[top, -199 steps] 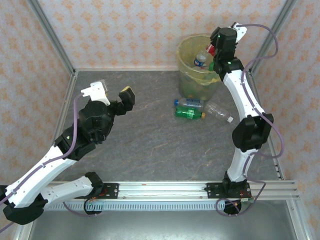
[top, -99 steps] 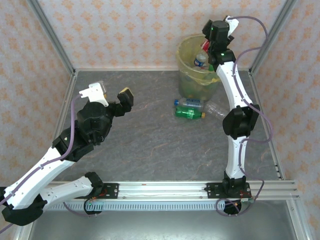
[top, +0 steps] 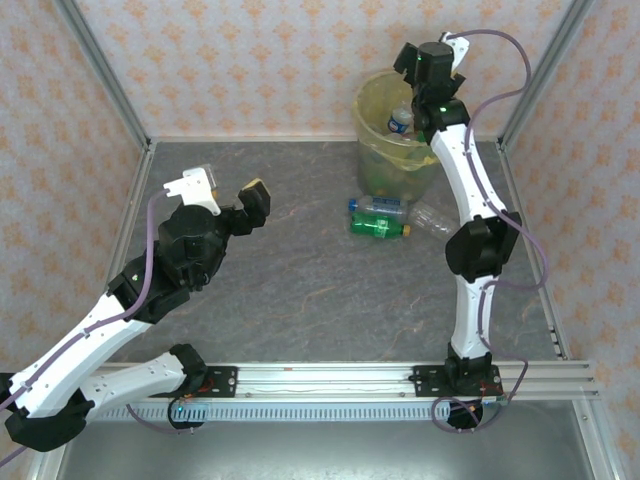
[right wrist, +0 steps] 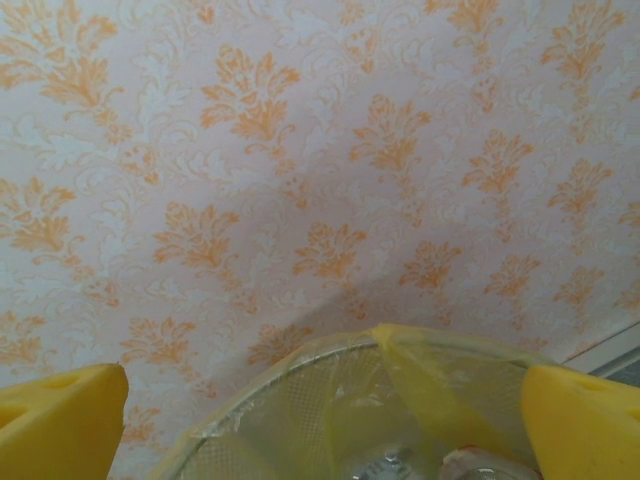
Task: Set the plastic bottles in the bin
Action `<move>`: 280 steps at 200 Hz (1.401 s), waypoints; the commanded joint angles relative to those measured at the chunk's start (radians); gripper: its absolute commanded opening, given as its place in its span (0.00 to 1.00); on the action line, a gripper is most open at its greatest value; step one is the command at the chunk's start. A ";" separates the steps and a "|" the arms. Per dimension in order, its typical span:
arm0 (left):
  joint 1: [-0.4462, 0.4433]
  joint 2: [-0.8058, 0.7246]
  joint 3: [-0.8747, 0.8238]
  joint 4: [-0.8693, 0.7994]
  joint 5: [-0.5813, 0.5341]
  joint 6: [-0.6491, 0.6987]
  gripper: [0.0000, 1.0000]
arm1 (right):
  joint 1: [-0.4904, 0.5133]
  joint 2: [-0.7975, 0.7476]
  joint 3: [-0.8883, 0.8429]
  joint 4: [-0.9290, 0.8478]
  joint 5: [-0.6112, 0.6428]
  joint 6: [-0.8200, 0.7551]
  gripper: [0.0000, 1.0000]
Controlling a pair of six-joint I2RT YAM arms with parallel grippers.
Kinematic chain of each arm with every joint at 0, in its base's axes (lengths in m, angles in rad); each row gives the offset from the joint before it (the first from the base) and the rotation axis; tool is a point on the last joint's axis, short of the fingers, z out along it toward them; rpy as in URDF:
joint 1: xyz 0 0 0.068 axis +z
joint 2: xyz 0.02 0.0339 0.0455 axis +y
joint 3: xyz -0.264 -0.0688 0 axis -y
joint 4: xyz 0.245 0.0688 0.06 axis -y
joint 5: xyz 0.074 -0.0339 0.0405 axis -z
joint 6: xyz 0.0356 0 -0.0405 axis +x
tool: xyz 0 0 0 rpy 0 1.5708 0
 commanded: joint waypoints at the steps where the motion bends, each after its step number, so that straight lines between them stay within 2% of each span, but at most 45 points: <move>1: 0.007 0.002 -0.018 0.010 0.025 -0.005 0.99 | 0.013 -0.108 -0.038 -0.022 -0.004 -0.001 1.00; 49: 0.007 0.037 -0.032 0.042 0.094 0.010 0.99 | 0.028 -0.280 -0.252 -0.020 -0.039 0.037 1.00; 115: 0.008 0.133 -0.049 0.114 0.273 0.027 0.99 | 0.033 -0.664 -0.785 0.125 -0.053 0.081 1.00; 170: 0.008 0.222 -0.030 0.144 0.340 0.032 0.99 | 0.035 -0.849 -1.049 0.128 -0.133 0.060 1.00; 197: 0.007 0.244 -0.019 0.151 0.347 0.031 0.99 | 0.035 -0.908 -1.143 0.133 -0.238 0.010 1.00; 244: 0.009 0.233 -0.026 0.147 0.330 0.014 0.99 | 0.052 -0.909 -1.254 0.103 -0.398 -0.035 1.00; 280: 0.008 0.210 -0.030 0.133 0.301 -0.002 0.99 | 0.099 -0.861 -1.321 0.134 -0.443 -0.049 1.00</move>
